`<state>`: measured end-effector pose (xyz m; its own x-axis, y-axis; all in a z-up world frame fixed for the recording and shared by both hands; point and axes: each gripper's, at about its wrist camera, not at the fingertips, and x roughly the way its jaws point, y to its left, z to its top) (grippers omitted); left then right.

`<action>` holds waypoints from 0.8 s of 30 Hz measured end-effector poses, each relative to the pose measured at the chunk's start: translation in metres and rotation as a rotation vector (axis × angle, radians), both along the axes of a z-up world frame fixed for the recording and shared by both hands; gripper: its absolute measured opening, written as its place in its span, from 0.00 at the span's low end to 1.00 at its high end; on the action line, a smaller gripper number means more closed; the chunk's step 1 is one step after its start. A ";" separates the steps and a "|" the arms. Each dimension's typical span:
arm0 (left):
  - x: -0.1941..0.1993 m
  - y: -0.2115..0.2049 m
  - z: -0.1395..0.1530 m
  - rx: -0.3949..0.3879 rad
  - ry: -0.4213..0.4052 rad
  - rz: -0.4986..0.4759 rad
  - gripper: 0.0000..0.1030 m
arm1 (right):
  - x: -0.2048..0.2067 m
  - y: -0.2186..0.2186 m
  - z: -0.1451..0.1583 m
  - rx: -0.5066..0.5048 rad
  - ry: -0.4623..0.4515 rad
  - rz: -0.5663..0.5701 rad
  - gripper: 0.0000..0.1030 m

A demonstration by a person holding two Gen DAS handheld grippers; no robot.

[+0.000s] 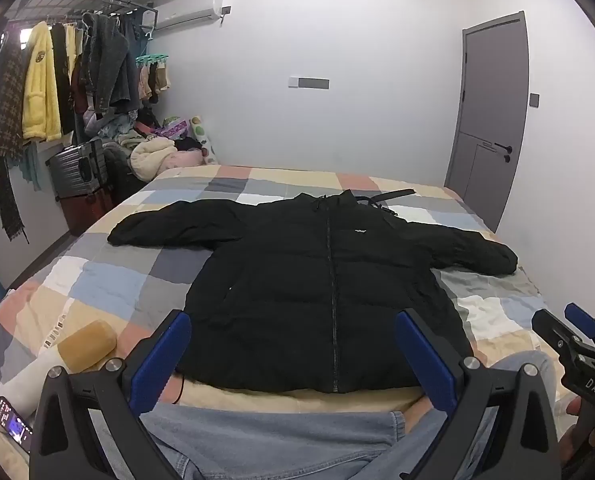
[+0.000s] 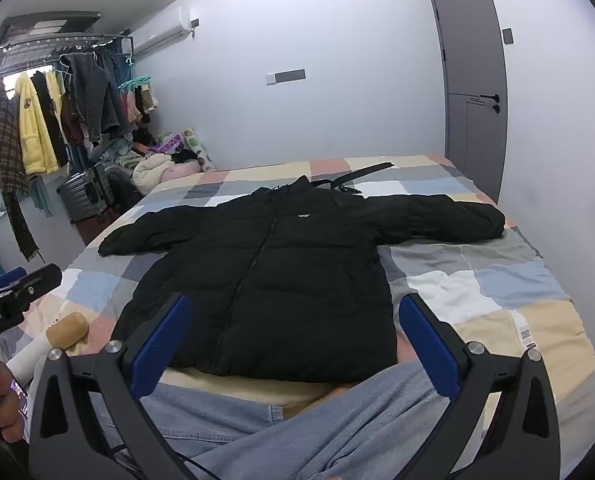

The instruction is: Fold large clothes

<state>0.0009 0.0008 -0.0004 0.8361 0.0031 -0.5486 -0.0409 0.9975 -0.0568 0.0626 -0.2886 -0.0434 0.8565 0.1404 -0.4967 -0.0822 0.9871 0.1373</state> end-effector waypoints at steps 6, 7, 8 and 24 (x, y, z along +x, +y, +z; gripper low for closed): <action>-0.002 -0.007 0.001 0.031 -0.021 -0.010 1.00 | -0.002 0.000 0.003 -0.015 -0.013 -0.001 1.00; -0.003 -0.008 0.001 0.031 -0.023 -0.012 1.00 | -0.002 0.000 0.003 -0.015 -0.014 -0.001 1.00; -0.004 -0.010 0.001 0.031 -0.024 -0.013 1.00 | -0.002 0.000 0.004 -0.015 -0.015 -0.001 1.00; 0.001 -0.001 -0.001 0.006 0.004 -0.017 1.00 | -0.003 0.003 0.004 -0.024 -0.015 -0.028 1.00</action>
